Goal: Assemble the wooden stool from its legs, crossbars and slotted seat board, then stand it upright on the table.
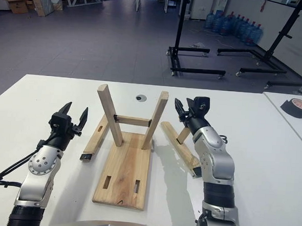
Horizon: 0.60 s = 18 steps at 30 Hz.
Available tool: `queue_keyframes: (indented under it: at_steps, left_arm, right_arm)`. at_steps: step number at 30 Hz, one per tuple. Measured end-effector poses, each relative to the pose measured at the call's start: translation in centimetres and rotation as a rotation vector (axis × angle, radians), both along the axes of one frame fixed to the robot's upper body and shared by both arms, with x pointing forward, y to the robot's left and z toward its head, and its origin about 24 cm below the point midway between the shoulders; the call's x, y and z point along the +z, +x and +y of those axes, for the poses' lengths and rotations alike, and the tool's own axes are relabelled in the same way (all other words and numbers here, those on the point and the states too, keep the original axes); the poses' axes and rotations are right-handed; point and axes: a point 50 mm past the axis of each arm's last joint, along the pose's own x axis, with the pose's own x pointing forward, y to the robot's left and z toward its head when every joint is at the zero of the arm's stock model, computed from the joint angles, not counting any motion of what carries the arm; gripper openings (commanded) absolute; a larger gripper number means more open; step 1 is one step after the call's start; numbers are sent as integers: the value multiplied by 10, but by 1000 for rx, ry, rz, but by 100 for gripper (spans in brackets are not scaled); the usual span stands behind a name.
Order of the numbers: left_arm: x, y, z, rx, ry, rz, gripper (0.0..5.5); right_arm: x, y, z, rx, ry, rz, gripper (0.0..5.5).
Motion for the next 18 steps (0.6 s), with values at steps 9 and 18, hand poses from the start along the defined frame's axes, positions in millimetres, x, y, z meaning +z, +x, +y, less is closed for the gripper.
queue_keyframes:
  at_steps: [9, 18]
  left_arm:
    - [-2, -1, 1, 9, -24, 7, 284]
    - [14, -11, 14, 36, -493, 1, 284]
  right_arm:
    - [81, 3, 0, -11, 21, -224, 246]
    - [27, -36, -72, -105, -49, 31, 246]
